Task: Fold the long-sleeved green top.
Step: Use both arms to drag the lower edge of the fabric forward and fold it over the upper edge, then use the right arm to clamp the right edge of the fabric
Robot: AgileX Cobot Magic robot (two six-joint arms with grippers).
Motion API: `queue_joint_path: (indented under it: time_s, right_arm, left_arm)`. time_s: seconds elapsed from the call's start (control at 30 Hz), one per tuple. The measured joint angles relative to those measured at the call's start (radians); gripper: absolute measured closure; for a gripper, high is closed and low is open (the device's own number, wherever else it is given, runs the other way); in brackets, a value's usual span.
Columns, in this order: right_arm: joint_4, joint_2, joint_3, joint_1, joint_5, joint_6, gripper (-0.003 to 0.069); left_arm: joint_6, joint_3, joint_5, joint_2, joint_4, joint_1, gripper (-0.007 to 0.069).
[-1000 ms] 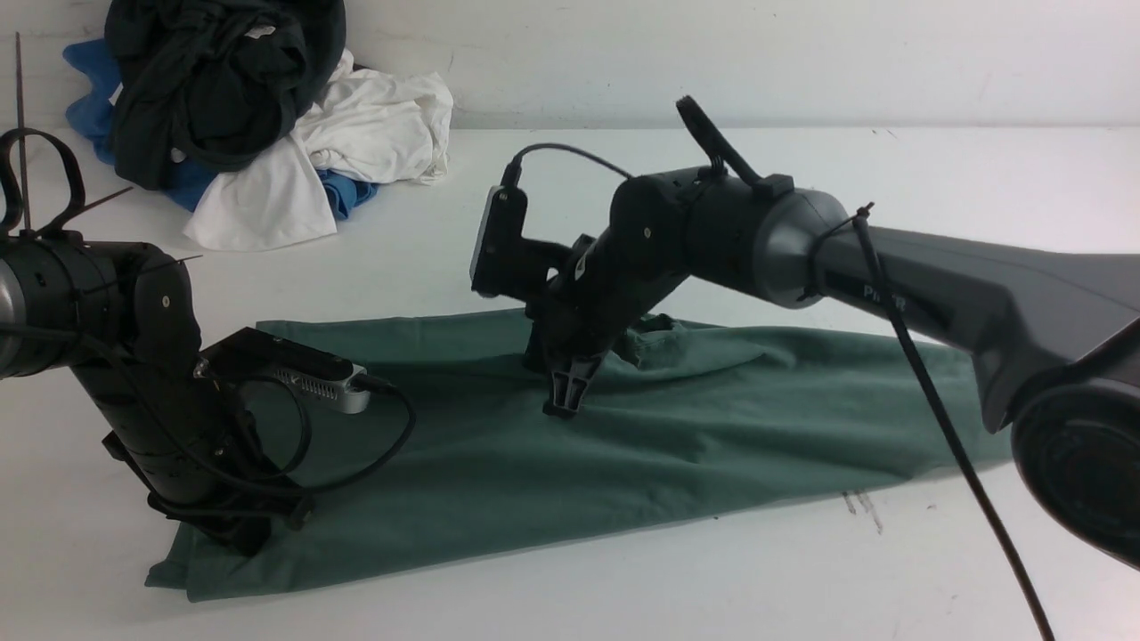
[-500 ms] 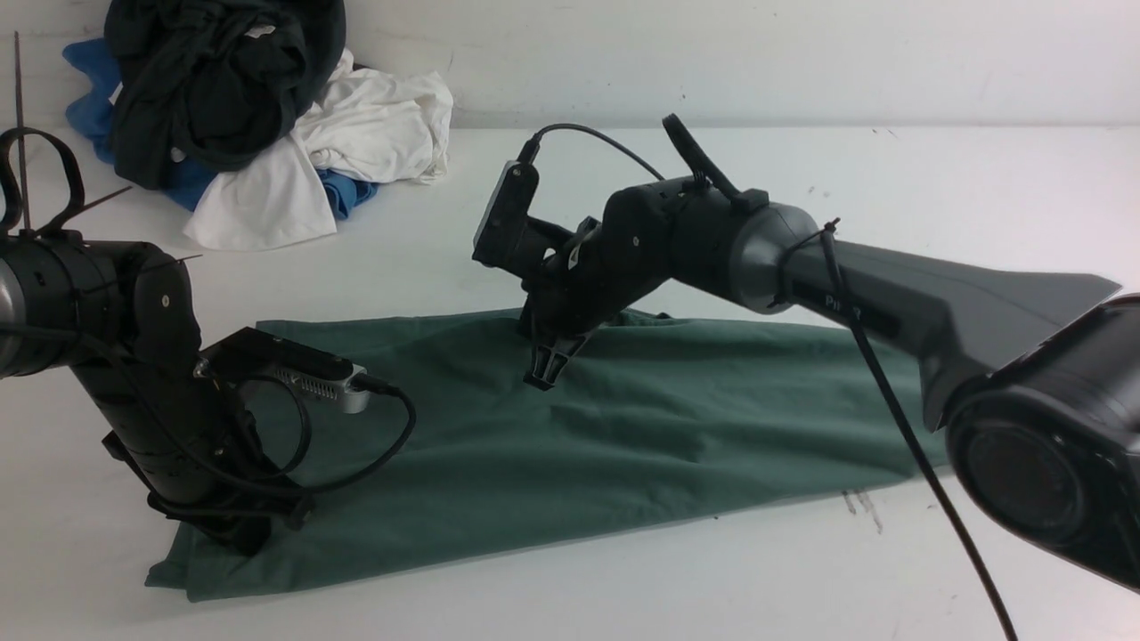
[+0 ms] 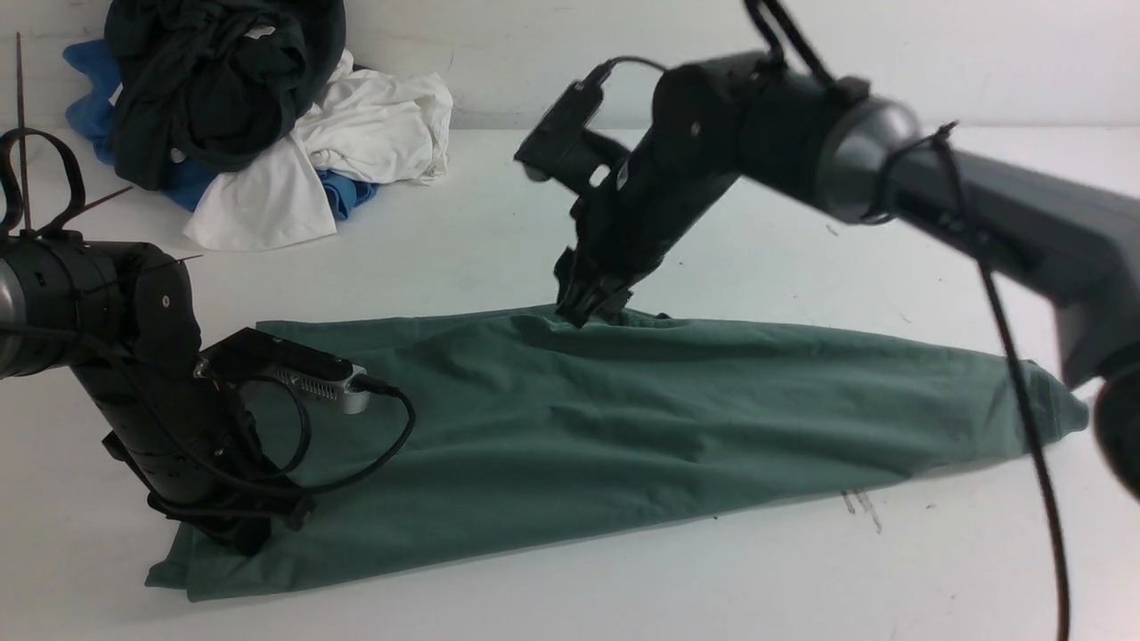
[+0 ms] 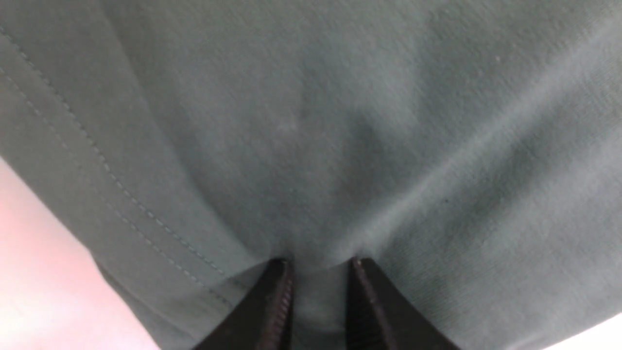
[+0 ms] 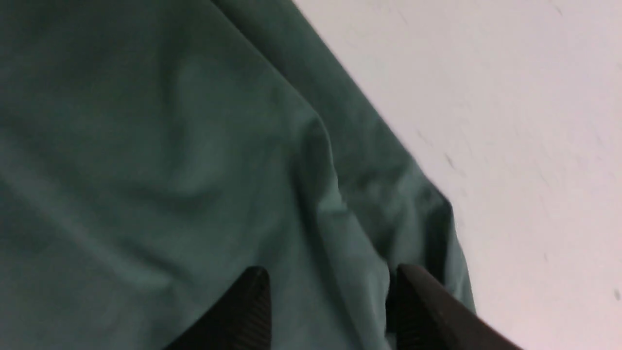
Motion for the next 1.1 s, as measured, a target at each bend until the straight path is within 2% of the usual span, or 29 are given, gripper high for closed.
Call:
queue_joint_path:
  time_s: [0.03, 0.1, 0.2, 0.43, 0.5, 0.53, 0.6, 0.67, 0.77, 0.93, 1.03, 1.1]
  right_arm:
    - [-0.001, -0.038, -0.003, -0.017, 0.087, 0.025, 0.0309]
    - [-0.001, -0.094, -0.002, -0.048, 0.154, 0.059, 0.0312]
    - [-0.007, -0.177, 0.053, -0.118, 0.175, 0.126, 0.0333]
    - [-0.018, -0.358, 0.336, -0.364, 0.181, 0.212, 0.0389]
    - [-0.011, -0.381, 0.447, -0.454, 0.137, 0.227, 0.0402]
    - [-0.009, -0.381, 0.456, -0.461, 0.129, 0.227, 0.0403]
    - [0.013, -0.368, 0.557, -0.521, 0.009, 0.229, 0.0410]
    - [0.026, -0.332, 0.616, -0.551, -0.100, 0.229, 0.0414]
    - [0.030, -0.264, 0.643, -0.573, -0.178, 0.235, 0.0414]
    - [0.017, -0.192, 0.650, -0.604, -0.209, 0.283, 0.0414]
    - [0.006, -0.186, 0.652, -0.638, -0.209, 0.309, 0.0396]
    - [0.000, -0.198, 0.652, -0.672, -0.203, 0.316, 0.0357]
  left_arm:
    - [0.000, 0.000, 0.000, 0.000, 0.000, 0.000, 0.0470]
    - [0.000, 0.000, -0.001, 0.000, 0.001, 0.000, 0.0470]
    - [0.001, 0.000, -0.002, 0.000, 0.000, 0.000, 0.0470]
    - [0.001, 0.000, -0.003, 0.000, 0.001, 0.000, 0.0470]
    - [0.001, 0.000, -0.004, 0.000, 0.001, 0.000, 0.0470]
    - [0.001, 0.000, -0.004, 0.000, 0.001, 0.000, 0.0470]
    - [0.001, 0.000, -0.004, 0.000, 0.002, 0.000, 0.0470]
    - [0.001, 0.000, -0.004, 0.000, 0.002, 0.000, 0.0470]
    - [0.001, 0.000, -0.003, 0.000, 0.001, 0.000, 0.0470]
    - [0.001, 0.000, 0.001, 0.000, 0.001, 0.000, 0.0470]
    - [0.001, 0.000, 0.001, 0.000, 0.001, 0.000, 0.0470]
    - [0.001, 0.000, 0.001, 0.000, 0.002, 0.000, 0.0470]
